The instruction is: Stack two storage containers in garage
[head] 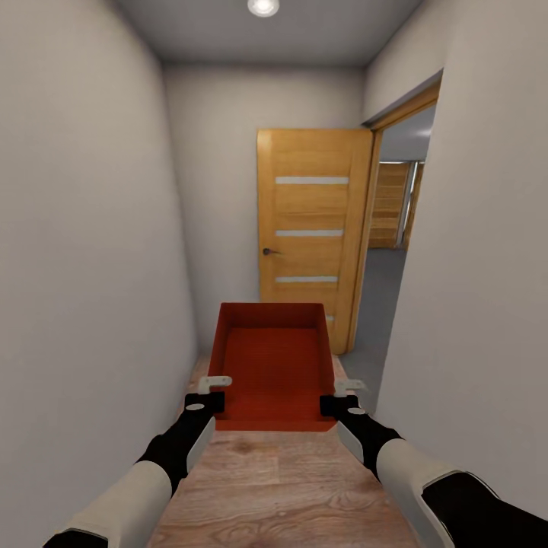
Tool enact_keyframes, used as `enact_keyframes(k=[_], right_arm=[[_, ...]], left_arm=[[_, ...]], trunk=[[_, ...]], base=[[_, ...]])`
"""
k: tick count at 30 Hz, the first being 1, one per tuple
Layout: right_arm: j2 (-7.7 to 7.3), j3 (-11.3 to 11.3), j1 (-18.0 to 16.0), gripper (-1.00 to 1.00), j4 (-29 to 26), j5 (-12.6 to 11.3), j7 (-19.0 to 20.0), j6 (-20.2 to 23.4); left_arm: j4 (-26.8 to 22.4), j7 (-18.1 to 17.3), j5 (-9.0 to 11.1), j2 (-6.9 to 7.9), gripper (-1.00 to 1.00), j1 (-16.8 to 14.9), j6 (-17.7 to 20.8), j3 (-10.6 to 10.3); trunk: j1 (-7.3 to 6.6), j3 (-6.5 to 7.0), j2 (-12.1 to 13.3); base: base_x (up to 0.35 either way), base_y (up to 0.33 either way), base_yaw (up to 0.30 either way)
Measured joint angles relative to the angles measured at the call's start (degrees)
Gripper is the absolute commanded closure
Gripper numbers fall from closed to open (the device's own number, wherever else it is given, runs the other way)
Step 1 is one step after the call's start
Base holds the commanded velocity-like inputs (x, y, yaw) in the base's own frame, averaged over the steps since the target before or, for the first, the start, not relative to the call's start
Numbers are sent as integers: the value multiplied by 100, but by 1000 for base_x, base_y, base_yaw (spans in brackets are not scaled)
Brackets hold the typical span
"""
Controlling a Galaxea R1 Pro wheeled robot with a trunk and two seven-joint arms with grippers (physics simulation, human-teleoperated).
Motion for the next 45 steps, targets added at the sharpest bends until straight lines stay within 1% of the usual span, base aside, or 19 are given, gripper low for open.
enact_keyframes(k=[45], right_arm=[[0, -1, 0, 100, -2, -1, 0, -1]], left_arm=[[-5, 2, 1, 1, 100, 0, 3, -4]], trunk=[[0, 0, 0]], base=[[321, 0, 0]])
